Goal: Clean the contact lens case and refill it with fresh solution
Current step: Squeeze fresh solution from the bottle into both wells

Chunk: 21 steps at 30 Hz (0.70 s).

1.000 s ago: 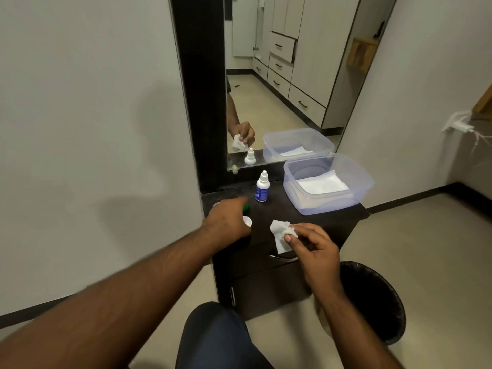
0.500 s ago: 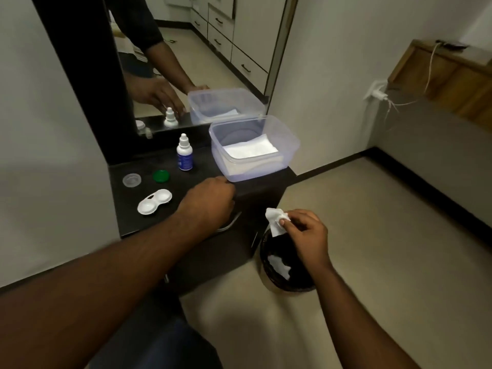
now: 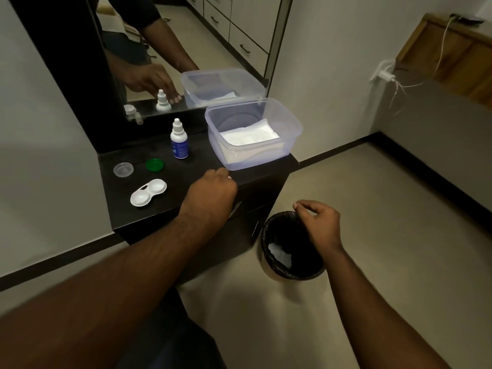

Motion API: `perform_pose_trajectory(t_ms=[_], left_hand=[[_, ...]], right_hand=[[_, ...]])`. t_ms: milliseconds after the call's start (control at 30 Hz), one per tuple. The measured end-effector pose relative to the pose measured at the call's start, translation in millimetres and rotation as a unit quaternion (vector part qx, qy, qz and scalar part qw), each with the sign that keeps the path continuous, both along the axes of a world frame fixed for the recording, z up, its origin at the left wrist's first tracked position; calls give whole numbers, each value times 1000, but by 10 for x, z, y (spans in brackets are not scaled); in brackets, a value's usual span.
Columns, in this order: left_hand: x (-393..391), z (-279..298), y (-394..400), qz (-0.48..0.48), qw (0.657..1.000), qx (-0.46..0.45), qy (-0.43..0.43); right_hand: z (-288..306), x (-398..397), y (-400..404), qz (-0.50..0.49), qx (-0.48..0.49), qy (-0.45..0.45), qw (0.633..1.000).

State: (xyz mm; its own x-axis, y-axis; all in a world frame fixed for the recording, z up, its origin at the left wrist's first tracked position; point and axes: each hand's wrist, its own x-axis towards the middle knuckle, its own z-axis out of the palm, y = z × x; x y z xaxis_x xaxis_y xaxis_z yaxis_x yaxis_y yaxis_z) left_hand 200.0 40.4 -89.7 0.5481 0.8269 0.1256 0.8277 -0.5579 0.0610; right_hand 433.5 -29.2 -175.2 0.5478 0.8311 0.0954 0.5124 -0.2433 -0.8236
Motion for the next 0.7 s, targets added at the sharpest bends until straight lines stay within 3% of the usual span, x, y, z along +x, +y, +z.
perform_pose_trajectory(t_ms=[200, 300, 433, 567, 700], left_hand=[[-134, -86, 46, -14, 996, -8, -92], [-311, 9, 33, -28, 978, -49, -201], [-739, 144, 29, -22, 952, 8, -305], [-1060, 276, 177, 68, 910, 71, -402], [-1225, 367, 364, 148, 875, 28, -461]], right_hand=[[626, -449, 43, 106, 126, -58, 985], [877, -746, 92, 152, 174, -24, 973], [994, -1185, 281, 181, 212, 49, 959], [963, -1698, 574, 205, 188, 73, 958], [914, -2033, 827, 200, 143, 102, 964]])
